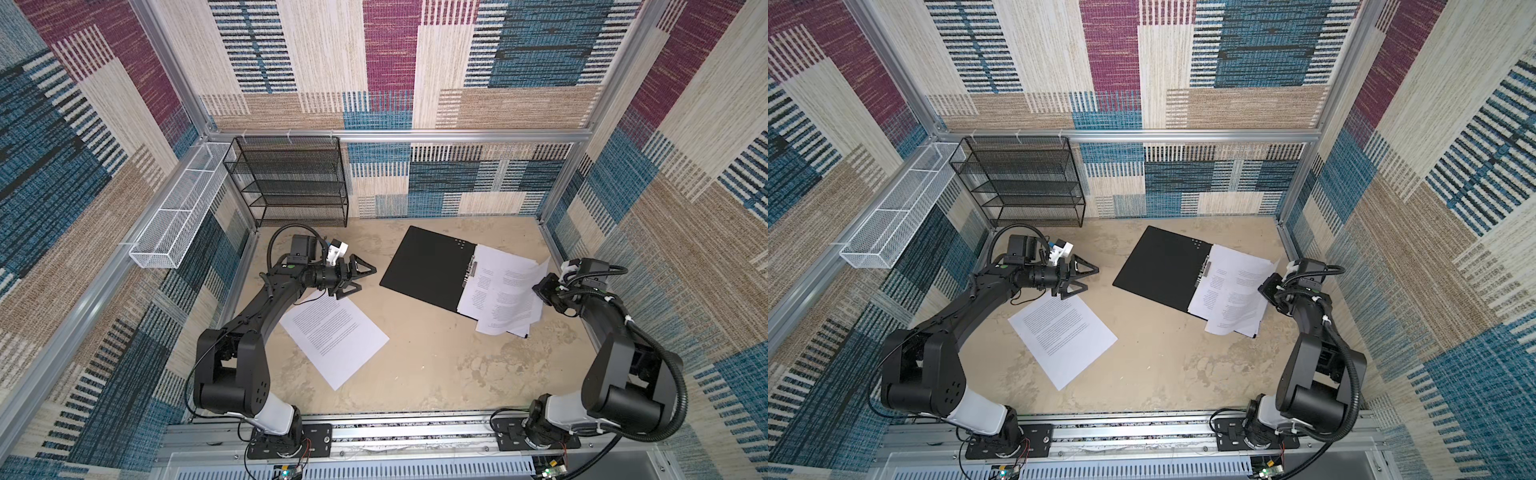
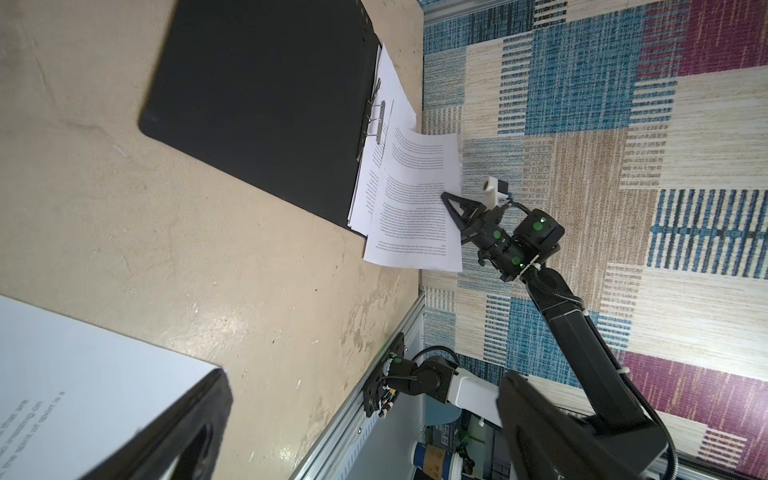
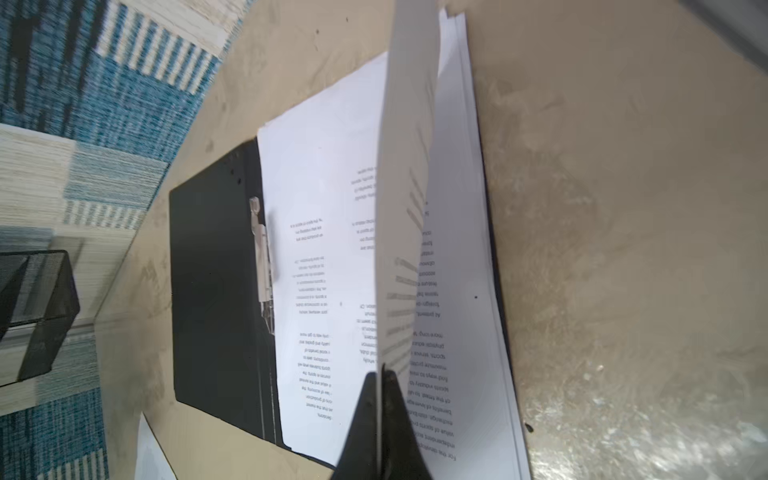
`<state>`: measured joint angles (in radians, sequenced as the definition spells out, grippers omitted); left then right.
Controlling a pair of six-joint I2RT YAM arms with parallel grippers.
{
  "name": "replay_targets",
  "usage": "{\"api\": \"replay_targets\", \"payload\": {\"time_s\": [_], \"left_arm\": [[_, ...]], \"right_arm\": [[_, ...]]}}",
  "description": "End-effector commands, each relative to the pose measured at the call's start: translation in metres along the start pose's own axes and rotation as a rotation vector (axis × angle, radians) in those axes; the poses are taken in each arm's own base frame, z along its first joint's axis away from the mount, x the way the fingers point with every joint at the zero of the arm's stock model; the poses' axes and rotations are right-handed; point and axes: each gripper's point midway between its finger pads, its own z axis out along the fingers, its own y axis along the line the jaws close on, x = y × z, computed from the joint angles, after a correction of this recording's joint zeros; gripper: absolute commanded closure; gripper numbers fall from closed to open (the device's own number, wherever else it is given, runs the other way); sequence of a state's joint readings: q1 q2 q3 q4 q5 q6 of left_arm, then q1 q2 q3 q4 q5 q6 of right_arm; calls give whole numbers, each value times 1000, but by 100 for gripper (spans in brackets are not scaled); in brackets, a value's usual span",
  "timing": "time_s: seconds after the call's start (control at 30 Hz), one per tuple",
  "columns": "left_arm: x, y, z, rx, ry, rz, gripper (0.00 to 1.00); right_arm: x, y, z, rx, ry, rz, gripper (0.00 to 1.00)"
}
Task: Put the files into the folder
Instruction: 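Carry the sheet to the folder and lay it on the pages with the right gripper, then press the sheet down beside the folder clip with the right gripper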
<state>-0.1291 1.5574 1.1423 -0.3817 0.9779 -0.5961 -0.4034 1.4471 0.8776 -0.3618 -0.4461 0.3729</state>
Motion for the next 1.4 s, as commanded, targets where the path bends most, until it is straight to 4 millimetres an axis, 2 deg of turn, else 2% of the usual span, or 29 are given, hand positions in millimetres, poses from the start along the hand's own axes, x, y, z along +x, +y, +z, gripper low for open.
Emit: {"api": "replay_targets", "payload": {"time_s": [0.0, 0.27, 0.53, 0.9, 1.37], "left_arm": [[-2, -6, 0, 29, -1, 13, 0], [0, -2, 1, 28, 5, 1, 0], [0, -2, 2, 31, 10, -5, 0], [1, 1, 5, 46, 22, -22, 0], [2, 6, 8, 45, 31, -43, 0]], "right_arm": [[-12, 4, 10, 17, -42, -66, 100], [-22, -3, 25, 73, -47, -68, 100], [-25, -1, 40, 38, -33, -58, 100], [-25, 9, 50, -2, -24, -51, 100], [-17, 10, 55, -32, -20, -11, 100]]}}
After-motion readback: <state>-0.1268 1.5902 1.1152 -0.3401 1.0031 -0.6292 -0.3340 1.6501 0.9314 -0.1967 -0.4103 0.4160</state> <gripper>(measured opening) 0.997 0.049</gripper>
